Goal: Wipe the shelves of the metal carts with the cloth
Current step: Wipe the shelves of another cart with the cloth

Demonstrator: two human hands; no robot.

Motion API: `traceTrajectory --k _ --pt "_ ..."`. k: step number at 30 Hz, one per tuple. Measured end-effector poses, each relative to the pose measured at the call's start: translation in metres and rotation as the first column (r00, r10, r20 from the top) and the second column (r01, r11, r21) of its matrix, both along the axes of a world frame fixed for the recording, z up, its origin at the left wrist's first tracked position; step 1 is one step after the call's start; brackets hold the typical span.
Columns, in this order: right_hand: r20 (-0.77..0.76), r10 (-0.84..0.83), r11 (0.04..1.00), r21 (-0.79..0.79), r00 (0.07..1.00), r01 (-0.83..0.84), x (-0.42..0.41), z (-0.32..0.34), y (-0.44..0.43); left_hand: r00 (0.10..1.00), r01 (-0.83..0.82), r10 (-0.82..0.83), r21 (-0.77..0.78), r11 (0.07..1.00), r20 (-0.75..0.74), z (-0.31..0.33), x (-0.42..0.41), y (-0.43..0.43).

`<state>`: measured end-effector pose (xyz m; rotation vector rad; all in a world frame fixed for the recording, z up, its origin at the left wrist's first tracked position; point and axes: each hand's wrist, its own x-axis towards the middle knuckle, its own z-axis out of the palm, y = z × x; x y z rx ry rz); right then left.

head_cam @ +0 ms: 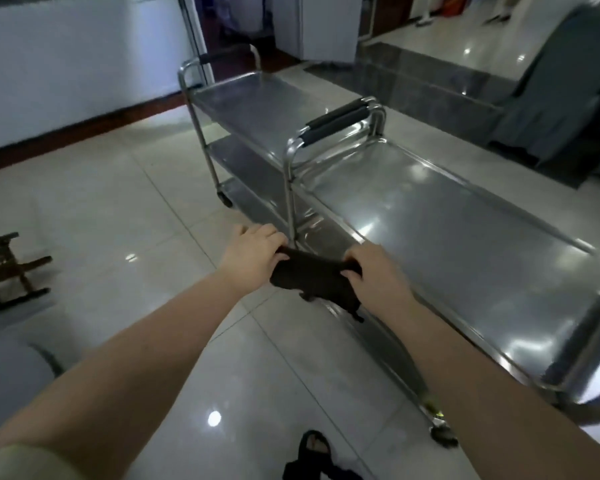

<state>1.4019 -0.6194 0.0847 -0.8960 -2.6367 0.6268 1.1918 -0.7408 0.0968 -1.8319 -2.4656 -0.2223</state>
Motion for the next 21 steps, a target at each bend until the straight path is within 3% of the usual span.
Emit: traceTrajectory --k 8,13,18,21 --pt "-0.035 -0.392 0.902 -0.209 0.919 0.376 -0.004 -0.057 0.022 0.976 0.202 -0.197 -0.047 0.978 0.094 -0.057 -0.025 0.095" --pt "0.07 -0.531 0.825 -0.184 0.844 0.534 -0.012 -0.095 0.007 0.901 0.412 -0.397 -0.062 0.909 0.175 -0.1 -0.037 0.139" --pt "0.112 -0.755 0.612 -0.231 0.646 0.756 -0.036 -0.127 -0.04 0.799 0.554 -0.495 -0.096 0.827 0.342 -0.144 -0.042 0.154" --pt "0.205 -0.791 0.516 -0.28 0.576 0.809 -0.041 -0.153 -0.057 0.756 0.63 -0.532 -0.2 0.751 0.381 -0.168 -0.035 0.162"
